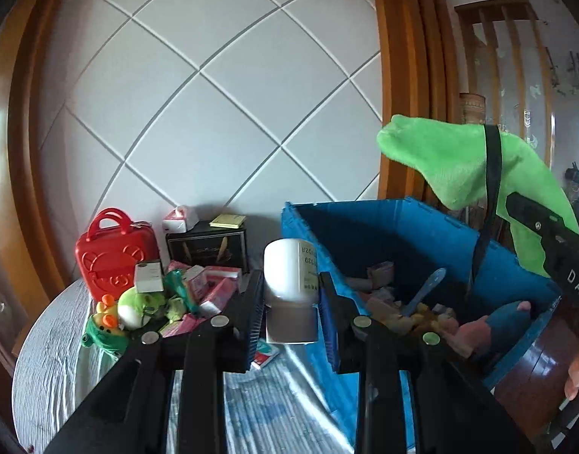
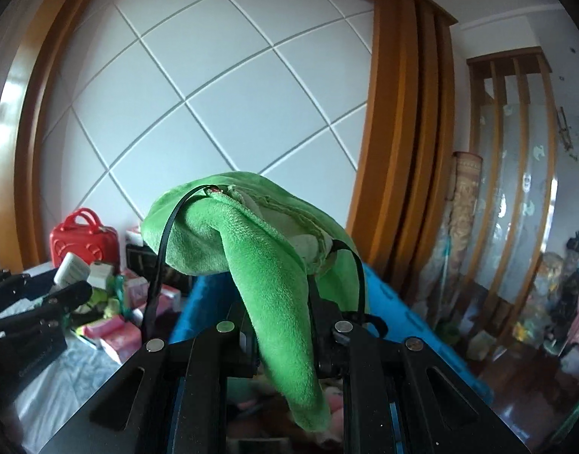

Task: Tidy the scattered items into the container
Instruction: 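Lift the green mask and white bottle and carry them over the crate, then open both grippers to drop the mask and bottle into the crate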

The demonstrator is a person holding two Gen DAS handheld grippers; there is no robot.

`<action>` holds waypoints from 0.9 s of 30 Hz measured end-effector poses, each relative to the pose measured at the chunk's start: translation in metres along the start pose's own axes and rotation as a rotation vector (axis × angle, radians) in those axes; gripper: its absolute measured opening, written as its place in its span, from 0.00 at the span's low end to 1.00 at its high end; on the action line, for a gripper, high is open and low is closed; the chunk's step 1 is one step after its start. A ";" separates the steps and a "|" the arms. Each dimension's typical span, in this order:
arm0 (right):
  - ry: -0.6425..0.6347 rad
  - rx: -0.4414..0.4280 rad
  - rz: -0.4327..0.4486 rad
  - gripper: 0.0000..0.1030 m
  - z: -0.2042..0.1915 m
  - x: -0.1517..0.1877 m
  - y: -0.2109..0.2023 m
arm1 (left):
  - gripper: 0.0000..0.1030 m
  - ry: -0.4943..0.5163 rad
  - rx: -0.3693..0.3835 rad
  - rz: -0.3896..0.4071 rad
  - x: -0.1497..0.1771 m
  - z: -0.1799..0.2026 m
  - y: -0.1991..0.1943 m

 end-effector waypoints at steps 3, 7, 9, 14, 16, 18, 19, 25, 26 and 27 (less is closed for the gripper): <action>-0.052 -0.007 -0.042 0.17 0.044 0.015 0.030 | 0.26 -0.011 0.004 -0.040 -0.006 0.053 0.031; -0.100 -0.052 -0.151 0.17 0.081 0.047 0.077 | 0.26 -0.035 0.046 -0.183 0.002 0.109 0.085; -0.125 -0.095 -0.233 0.17 0.089 0.064 0.100 | 0.26 -0.029 0.048 -0.274 0.009 0.129 0.114; -0.249 -0.203 -0.471 0.17 0.093 0.117 0.151 | 0.26 0.008 0.032 -0.560 0.045 0.151 0.177; -0.289 -0.217 -0.539 0.17 0.097 0.137 0.161 | 0.26 0.018 0.009 -0.624 0.056 0.152 0.191; -0.307 -0.225 -0.590 0.17 0.098 0.149 0.169 | 0.26 0.002 0.010 -0.680 0.067 0.153 0.200; -0.313 -0.229 -0.609 0.17 0.098 0.151 0.172 | 0.26 -0.010 0.018 -0.708 0.072 0.155 0.203; -0.330 -0.273 -0.782 0.17 0.093 0.184 0.190 | 0.26 -0.037 0.068 -0.851 0.103 0.163 0.218; -0.342 -0.283 -0.814 0.17 0.091 0.191 0.191 | 0.26 -0.037 0.074 -0.874 0.107 0.165 0.219; -0.353 -0.291 -0.840 0.17 0.090 0.195 0.191 | 0.26 -0.031 0.073 -0.892 0.111 0.165 0.219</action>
Point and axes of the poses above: each gripper's, at about its wrist camera, not at the fingertips, and y roughly the way its jaws point, z to its right, x to its underside, the point moved 10 cm from there along y, roughly the way its jaws point, and after that the axes turned 9 degrees about x, right-handed, at the moved point
